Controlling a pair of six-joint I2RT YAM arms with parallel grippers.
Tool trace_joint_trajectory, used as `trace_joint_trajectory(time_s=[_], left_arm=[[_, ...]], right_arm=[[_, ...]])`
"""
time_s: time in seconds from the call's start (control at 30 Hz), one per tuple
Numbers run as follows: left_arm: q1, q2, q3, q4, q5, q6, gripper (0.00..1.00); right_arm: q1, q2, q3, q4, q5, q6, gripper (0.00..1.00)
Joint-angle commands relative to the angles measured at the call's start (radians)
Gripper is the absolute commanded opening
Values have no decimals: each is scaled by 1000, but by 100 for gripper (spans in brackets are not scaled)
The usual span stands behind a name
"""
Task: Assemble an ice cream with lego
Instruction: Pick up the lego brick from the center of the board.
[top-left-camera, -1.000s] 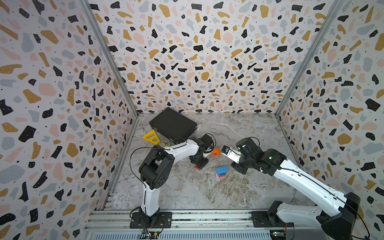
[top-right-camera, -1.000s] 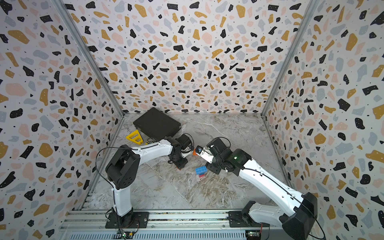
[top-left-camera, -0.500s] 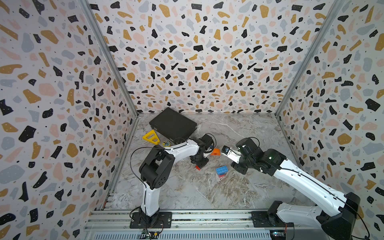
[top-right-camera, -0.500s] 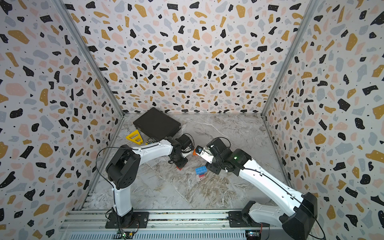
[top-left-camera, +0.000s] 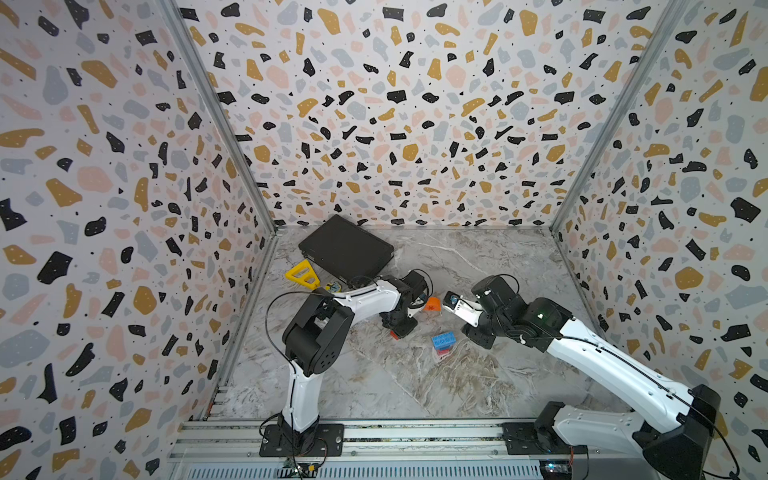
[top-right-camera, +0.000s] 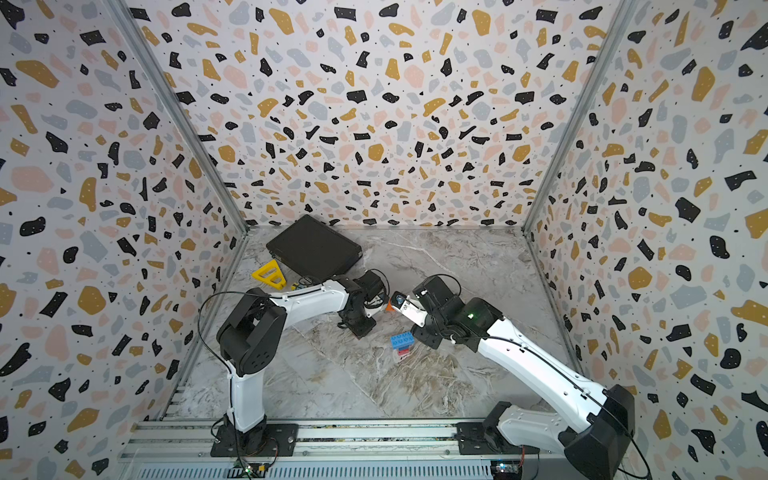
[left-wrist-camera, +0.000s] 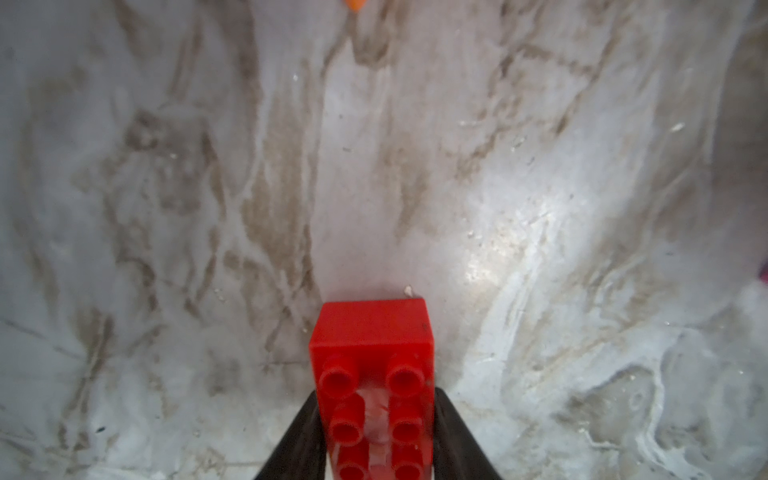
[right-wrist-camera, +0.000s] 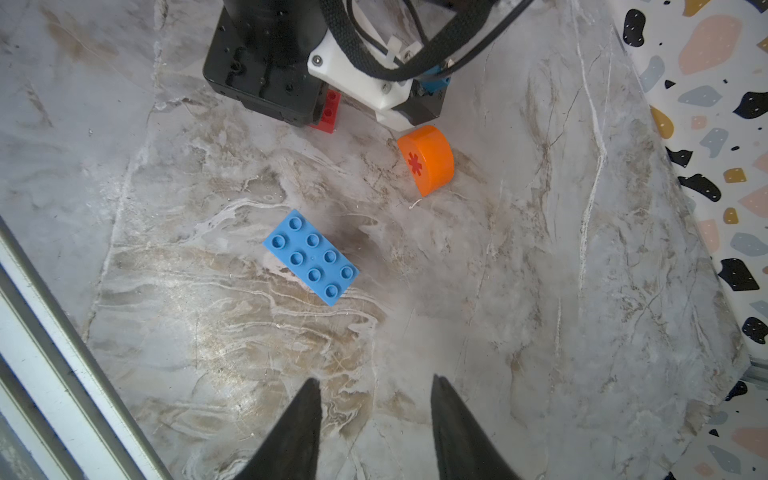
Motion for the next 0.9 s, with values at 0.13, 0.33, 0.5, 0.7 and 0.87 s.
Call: trace_joint_trajectory(time_s=[0.13, 0.33, 0.5, 0.7, 0.87], left_arm=[[-8, -20, -1, 5, -4, -7, 47], [-7, -28, -2, 10, -8, -7, 47], [-8, -33, -6, 19, -8, -6, 44], [-7, -31, -10, 21, -5, -3, 34], [-8, -47, -10, 16, -11, 2, 22]], right_arm=[[-5, -2, -5, -5, -17, 9, 46], [-5, 0, -5, -6, -22, 8, 46], [-5, 3, -4, -5, -22, 8, 46], [-5, 6, -4, -6, -25, 8, 46], [-5, 3, -1, -6, -22, 9, 46]])
